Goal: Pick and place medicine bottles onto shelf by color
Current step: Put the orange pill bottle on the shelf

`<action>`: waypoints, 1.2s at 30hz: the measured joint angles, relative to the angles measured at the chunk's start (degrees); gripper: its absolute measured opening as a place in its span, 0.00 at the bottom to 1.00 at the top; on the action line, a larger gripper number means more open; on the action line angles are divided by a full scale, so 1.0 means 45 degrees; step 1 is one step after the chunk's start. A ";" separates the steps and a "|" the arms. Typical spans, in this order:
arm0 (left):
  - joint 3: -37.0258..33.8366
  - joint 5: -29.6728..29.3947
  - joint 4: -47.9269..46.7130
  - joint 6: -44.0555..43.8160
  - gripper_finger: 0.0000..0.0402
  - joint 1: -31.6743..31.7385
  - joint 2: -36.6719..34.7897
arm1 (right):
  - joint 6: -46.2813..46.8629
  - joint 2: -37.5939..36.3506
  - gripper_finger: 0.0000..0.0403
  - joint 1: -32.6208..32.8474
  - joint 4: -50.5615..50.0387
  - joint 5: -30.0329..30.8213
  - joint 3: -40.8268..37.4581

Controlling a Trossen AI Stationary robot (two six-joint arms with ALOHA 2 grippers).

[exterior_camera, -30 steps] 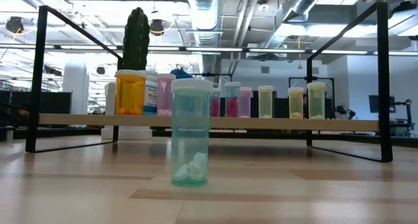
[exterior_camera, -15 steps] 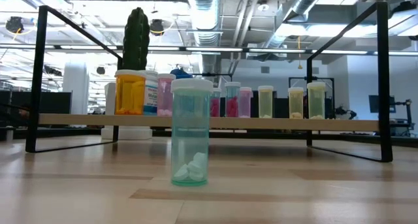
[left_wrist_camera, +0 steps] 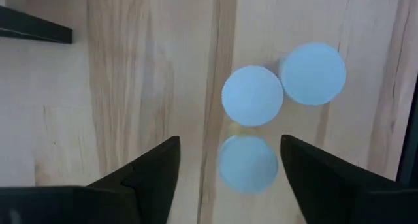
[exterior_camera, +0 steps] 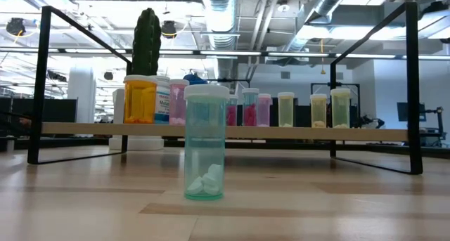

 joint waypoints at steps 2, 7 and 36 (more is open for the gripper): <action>0.0000 0.0092 0.0000 0.0000 0.56 0.0089 0.0000 | 0.0000 0.0000 0.46 0.0001 0.0000 0.0000 -0.0004; 0.0000 0.0540 0.0000 0.0005 0.41 0.0248 0.0000 | 0.0000 0.0000 0.46 0.0001 0.0000 -0.0002 0.0001; 0.5499 0.2034 -0.5581 -0.1258 0.25 0.1966 -0.0024 | 0.0000 0.0000 0.46 -0.0002 0.0002 -0.0005 -0.0004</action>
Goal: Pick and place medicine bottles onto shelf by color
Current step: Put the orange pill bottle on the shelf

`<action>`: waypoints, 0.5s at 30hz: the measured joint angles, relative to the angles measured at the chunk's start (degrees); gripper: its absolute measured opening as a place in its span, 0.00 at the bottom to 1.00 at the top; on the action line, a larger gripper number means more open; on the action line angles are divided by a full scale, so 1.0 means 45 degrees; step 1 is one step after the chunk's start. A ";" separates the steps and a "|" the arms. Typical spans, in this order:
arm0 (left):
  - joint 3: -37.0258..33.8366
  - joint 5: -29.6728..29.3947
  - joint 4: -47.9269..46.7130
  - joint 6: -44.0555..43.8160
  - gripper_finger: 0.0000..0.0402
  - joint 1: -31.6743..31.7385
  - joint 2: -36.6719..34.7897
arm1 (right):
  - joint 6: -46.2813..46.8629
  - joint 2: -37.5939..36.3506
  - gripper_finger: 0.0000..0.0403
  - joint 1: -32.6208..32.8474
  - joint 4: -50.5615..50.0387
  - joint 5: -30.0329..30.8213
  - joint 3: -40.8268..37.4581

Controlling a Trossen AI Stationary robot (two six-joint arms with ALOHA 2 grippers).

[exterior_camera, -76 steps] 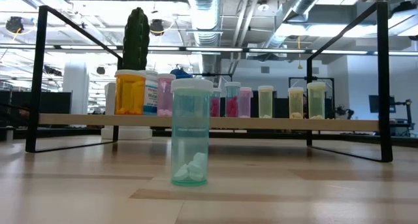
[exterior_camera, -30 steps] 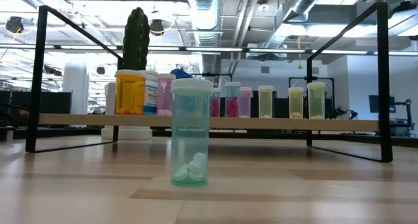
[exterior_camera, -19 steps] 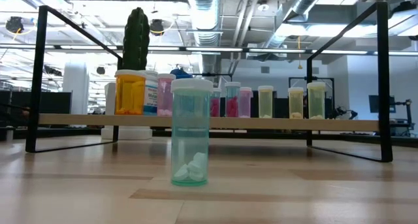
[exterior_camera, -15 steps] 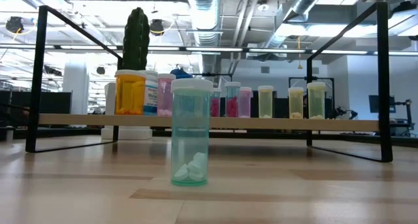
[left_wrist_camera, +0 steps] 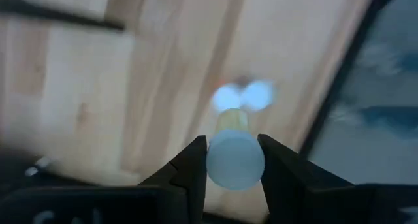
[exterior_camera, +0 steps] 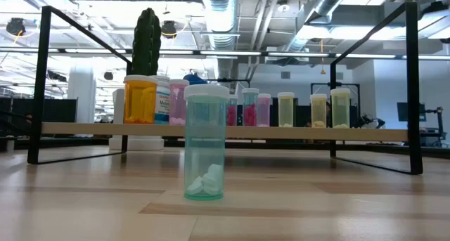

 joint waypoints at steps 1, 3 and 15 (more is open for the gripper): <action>0.0413 -0.0115 0.0002 -0.0002 0.26 0.0152 0.0000 | 0.0000 0.0000 0.46 0.0001 -0.0002 0.0002 0.0000; 0.1107 -0.0555 0.0172 -0.0004 0.26 0.0518 -0.0005 | 0.0000 0.0000 0.46 0.0002 -0.0002 0.0004 0.0004; 0.1709 -0.1592 0.1949 0.1939 0.26 0.4054 0.0236 | 0.0000 0.0000 0.46 -0.0002 0.0003 0.0000 0.0003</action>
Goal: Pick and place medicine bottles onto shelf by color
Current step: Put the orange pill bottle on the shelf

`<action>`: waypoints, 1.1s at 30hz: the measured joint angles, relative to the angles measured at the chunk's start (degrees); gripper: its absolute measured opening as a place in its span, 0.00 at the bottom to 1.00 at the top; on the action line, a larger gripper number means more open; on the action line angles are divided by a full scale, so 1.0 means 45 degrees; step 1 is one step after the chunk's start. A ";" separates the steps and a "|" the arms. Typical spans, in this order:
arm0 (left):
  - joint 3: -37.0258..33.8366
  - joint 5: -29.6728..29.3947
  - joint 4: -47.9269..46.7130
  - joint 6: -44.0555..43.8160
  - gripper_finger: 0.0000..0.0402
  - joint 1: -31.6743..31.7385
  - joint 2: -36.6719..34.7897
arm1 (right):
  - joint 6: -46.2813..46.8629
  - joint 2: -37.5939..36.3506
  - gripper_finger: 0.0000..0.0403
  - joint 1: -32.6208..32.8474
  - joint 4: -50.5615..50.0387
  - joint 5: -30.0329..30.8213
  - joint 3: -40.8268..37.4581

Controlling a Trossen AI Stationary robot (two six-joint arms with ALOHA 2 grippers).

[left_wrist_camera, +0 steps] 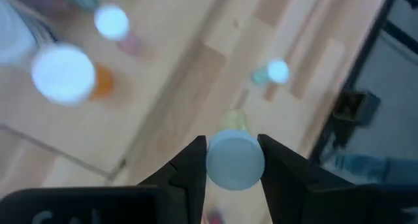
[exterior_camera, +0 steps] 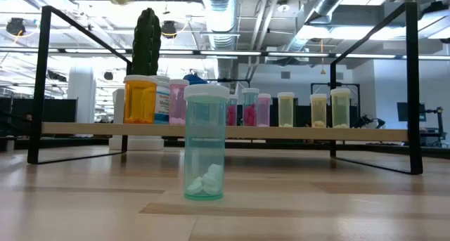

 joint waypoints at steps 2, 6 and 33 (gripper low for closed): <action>-0.0016 -0.0095 -0.0085 0.0654 0.26 0.0472 0.0102 | 0.0000 0.0000 0.46 0.0003 -0.0015 0.0005 0.0002; -0.0003 0.0289 0.0056 0.2239 0.26 0.1313 0.0609 | 0.0000 0.0005 0.46 0.0005 0.0006 0.0000 0.0001; -0.0436 0.0025 0.0463 0.6726 0.26 0.2836 0.3218 | 0.0000 0.0000 0.46 0.0003 -0.0005 0.0002 0.0000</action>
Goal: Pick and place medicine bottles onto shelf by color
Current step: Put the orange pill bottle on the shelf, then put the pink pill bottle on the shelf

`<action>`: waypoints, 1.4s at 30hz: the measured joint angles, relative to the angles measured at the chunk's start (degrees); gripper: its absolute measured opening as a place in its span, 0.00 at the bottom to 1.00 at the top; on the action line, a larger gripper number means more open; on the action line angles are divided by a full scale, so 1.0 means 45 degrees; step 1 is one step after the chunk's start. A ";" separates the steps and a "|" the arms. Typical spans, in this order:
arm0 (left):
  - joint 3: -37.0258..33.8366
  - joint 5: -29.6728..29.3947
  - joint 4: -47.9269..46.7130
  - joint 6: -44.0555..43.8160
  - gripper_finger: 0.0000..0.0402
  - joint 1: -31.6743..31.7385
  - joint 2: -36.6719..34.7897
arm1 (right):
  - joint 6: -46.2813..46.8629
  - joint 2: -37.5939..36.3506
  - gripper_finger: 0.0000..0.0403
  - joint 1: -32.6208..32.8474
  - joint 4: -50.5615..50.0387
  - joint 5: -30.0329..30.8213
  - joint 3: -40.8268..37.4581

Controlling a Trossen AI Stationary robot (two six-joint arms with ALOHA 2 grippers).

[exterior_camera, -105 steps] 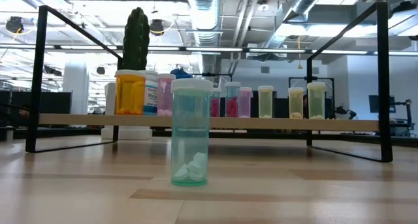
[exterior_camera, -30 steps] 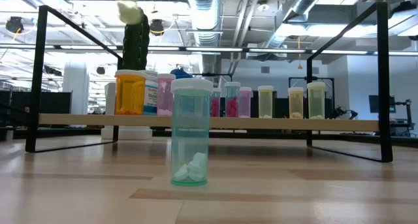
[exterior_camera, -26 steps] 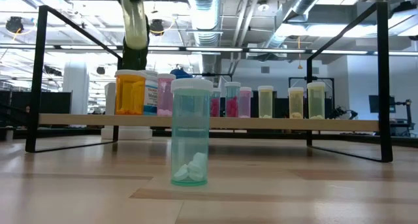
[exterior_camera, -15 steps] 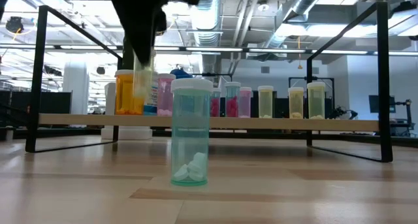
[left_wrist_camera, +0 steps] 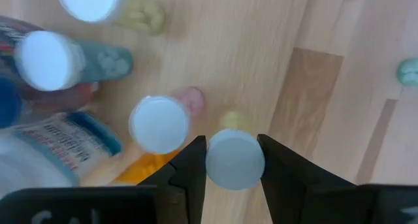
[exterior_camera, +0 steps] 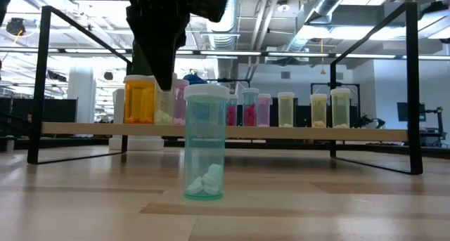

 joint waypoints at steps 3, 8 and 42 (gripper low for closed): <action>-0.0267 0.0191 0.0350 -0.0091 0.27 0.0015 -0.0058 | 0.0000 0.0000 0.46 0.0002 0.0000 -0.0001 -0.0003; -0.0304 0.0266 0.0368 -0.0091 0.29 0.0090 -0.0049 | 0.0000 0.0000 0.46 0.0002 0.0003 -0.0002 -0.0001; 0.2884 0.0105 -0.3140 -0.4908 0.56 -0.2296 -0.0316 | 0.0000 0.0000 0.46 0.0002 0.0000 -0.0001 0.0002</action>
